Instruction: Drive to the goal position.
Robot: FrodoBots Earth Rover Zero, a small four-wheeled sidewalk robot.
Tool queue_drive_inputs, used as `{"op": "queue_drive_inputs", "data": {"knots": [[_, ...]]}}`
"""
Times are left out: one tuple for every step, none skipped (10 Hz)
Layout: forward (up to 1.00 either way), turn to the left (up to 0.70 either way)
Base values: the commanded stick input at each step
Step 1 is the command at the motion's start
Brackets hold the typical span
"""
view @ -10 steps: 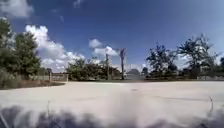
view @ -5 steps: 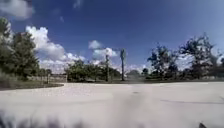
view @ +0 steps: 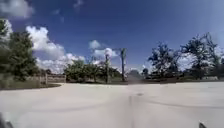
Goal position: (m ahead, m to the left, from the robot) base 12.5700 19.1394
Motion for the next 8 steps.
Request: {"op": "queue_drive_inputs", "data": {"knots": [[0.70, 0.00], [0.70, 0.00], [0.70, 0.00], [0.70, 0.00], [0.70, 0.04], [0.70, 0.14], [0.70, 0.14], [0.70, 0.14]]}}
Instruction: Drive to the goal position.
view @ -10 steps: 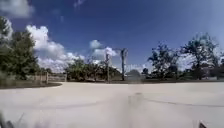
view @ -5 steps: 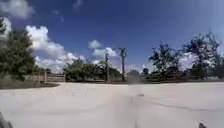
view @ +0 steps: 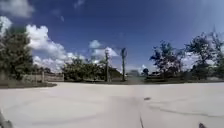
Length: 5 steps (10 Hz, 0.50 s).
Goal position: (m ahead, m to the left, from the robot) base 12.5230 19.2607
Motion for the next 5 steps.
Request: {"op": "queue_drive_inputs", "data": {"knots": [[0.70, 0.14], [0.70, 0.14], [0.70, 0.14], [0.70, 0.14], [0.70, 0.14]]}}
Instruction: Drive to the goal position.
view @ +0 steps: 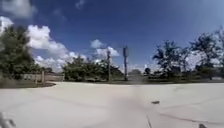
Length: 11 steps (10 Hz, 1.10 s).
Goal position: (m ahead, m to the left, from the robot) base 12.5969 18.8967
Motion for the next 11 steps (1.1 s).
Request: {"op": "queue_drive_inputs", "data": {"knots": [[0.70, 0.14], [0.70, 0.08], [0.70, 0.00], [0.70, 0.00], [0.70, 0.00], [0.70, 0.00], [0.70, 0.00], [0.70, 0.00], [0.70, 0.00], [0.70, 0.00], [0.70, 0.00]]}}
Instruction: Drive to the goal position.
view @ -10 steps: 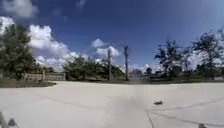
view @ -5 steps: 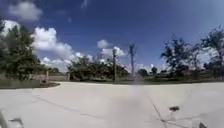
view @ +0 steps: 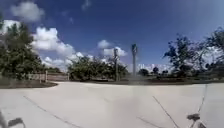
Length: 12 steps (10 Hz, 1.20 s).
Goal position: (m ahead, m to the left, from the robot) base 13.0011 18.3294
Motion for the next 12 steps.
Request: {"op": "queue_drive_inputs", "data": {"knots": [[0.70, 0.00], [0.70, 0.00], [0.70, 0.00], [0.70, 0.00], [0.70, 0.00], [0.70, 0.14], [0.70, 0.14], [0.70, 0.14], [0.70, 0.14], [0.70, 0.14], [0.70, 0.14], [0.70, 0.14]]}}
